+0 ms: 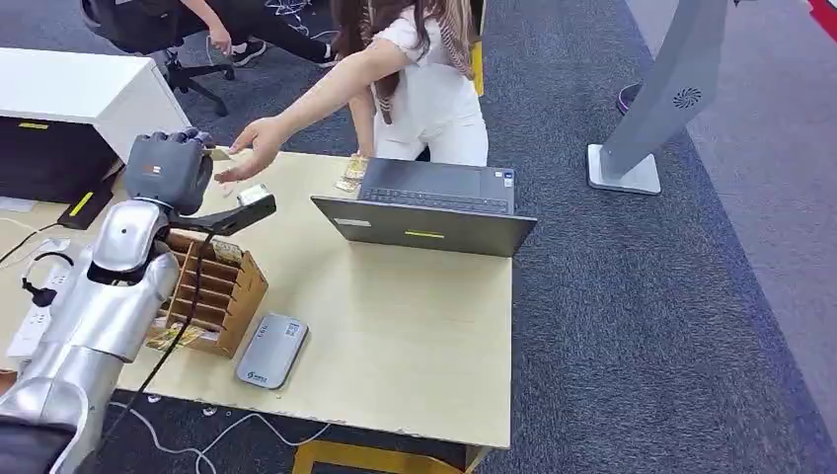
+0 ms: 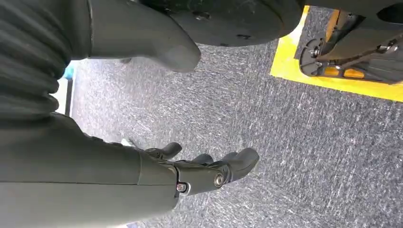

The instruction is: Pass the card to the sensor for recognition and then transmit it.

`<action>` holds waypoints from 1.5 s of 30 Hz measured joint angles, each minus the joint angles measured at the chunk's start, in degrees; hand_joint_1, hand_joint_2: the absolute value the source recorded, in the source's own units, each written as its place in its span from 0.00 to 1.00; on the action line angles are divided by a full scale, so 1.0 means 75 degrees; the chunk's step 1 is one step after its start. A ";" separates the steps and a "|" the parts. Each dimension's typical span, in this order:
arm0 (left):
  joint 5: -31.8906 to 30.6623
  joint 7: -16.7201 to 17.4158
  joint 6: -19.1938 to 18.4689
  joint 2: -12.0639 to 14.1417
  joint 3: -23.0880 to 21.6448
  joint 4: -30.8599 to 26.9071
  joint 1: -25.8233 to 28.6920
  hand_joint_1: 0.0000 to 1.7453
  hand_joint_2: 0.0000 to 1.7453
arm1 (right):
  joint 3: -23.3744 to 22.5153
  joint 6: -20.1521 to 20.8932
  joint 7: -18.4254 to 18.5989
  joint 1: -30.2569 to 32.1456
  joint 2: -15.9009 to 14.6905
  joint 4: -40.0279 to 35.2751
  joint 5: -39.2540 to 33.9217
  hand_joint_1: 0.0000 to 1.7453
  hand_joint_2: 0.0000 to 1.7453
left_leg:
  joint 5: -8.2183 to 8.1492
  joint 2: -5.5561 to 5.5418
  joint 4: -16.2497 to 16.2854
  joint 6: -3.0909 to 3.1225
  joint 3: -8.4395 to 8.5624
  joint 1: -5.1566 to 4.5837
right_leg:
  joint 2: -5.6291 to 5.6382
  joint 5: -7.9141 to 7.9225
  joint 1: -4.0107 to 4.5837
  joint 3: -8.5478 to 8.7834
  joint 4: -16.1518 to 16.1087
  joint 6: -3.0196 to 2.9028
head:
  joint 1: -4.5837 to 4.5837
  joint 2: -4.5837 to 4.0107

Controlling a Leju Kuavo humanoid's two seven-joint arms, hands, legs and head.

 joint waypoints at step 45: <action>0.1084 -0.0579 0.0644 0.0105 -0.0009 -0.4276 0.4225 0.00 1.00 | -0.0119 -0.0347 -0.0082 0.0059 0.0012 0.0000 -0.0734 0.00 1.00 | -0.0023 0.0036 -0.0009 0.0005 -0.0005 -0.0004 | 0.0045 -0.0016 -0.0005 -0.0011 -0.0001 0.0007 | 0.0000 0.0000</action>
